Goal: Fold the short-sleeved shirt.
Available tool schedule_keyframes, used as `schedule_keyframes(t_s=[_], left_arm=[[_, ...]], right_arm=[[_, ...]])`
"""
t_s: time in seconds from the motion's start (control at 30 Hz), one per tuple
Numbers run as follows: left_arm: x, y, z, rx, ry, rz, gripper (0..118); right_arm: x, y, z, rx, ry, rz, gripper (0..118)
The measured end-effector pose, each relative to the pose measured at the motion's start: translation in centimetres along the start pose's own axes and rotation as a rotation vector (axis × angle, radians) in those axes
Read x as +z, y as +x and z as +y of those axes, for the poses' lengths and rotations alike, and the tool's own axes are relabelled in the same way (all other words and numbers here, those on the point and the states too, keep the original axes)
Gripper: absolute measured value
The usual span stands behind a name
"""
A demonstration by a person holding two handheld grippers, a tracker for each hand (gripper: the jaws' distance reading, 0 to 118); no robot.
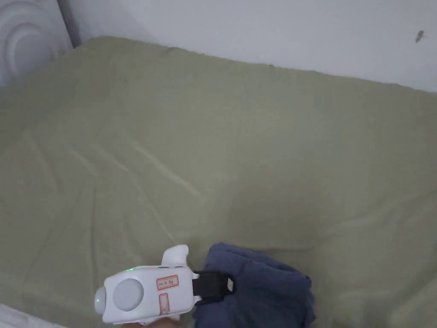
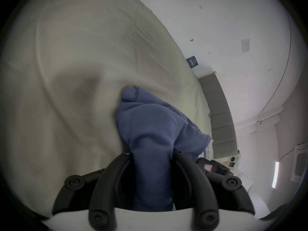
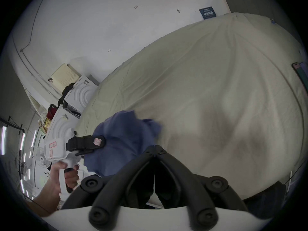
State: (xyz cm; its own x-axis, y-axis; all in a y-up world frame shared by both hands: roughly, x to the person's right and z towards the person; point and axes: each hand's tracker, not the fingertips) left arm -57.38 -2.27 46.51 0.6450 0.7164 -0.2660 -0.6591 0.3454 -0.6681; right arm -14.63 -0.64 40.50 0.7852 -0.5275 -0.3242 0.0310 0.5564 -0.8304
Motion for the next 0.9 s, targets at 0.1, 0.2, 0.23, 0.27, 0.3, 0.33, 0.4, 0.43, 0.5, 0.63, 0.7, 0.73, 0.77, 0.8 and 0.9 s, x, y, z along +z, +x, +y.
schedule_keyframes(t_s=[0.1, 0.2, 0.23, 0.27, 0.3, 0.33, 0.4, 0.43, 0.5, 0.63, 0.7, 0.73, 0.77, 0.8, 0.9], left_arm=[[5.5, -4.4, 4.0, -0.007, 0.072, 0.079, 31], [12.3, -8.7, 8.4, -0.058, 0.099, 0.189, 31], [14.1, -10.2, 9.9, -0.072, 0.107, 0.237, 31], [16.2, -12.2, 11.7, -0.086, 0.107, 0.288, 31], [17.8, -14.9, 13.5, -0.111, 0.115, 0.348, 31], [19.0, -16.4, 15.0, -0.124, 0.121, 0.397, 31], [20.9, -20.0, 18.0, -0.149, 0.091, 0.489, 31], [20.8, -21.8, 18.9, -0.152, 0.071, 0.537, 31], [20.5, -23.8, 19.4, -0.153, 0.07, 0.529, 46], [20.7, -25.1, 18.2, -0.122, 0.128, 0.517, 97], [22.4, -23.6, 16.7, -0.093, 0.135, 0.497, 102], [23.3, -22.9, 15.9, -0.113, 0.141, 0.532, 103], [24.4, -21.6, 14.7, -0.16, 0.171, 0.617, 103], [25.5, -19.6, 13.4, -0.218, 0.208, 0.753, 100], [28.9, -11.6, 8.5, -0.354, 0.429, 0.764, 73]], right_arm=[[0.8, -1.3, 0.0, -0.003, 0.01, 0.006, 1], [1.0, -3.3, -0.2, 0.05, 0.006, -0.021, 1], [1.0, -3.7, -0.3, 0.056, 0.0, -0.022, 1], [1.0, -4.2, -0.4, 0.062, -0.002, -0.027, 1], [1.0, -4.6, -0.5, 0.067, -0.006, -0.03, 1], [1.1, -5.2, -0.5, 0.07, -0.008, -0.03, 1], [1.0, -6.2, -0.8, 0.078, -0.011, -0.03, 1], [0.8, -6.4, -0.9, 0.09, -0.013, -0.033, 1], [0.5, -6.7, -0.9, 0.101, -0.03, -0.044, 1], [1.1, -7.5, -0.5, 0.094, -0.022, -0.03, 1], [1.6, -7.6, -0.2, 0.098, -0.009, -0.017, 1], [1.9, -7.4, 0.1, 0.106, -0.003, -0.016, 1], [2.4, -7.4, 0.4, 0.123, 0.009, -0.013, 1], [3.0, -7.4, 0.7, 0.144, 0.027, -0.007, 1], [5.4, -7.4, 2.3, 0.236, 0.094, -0.016, 1]])
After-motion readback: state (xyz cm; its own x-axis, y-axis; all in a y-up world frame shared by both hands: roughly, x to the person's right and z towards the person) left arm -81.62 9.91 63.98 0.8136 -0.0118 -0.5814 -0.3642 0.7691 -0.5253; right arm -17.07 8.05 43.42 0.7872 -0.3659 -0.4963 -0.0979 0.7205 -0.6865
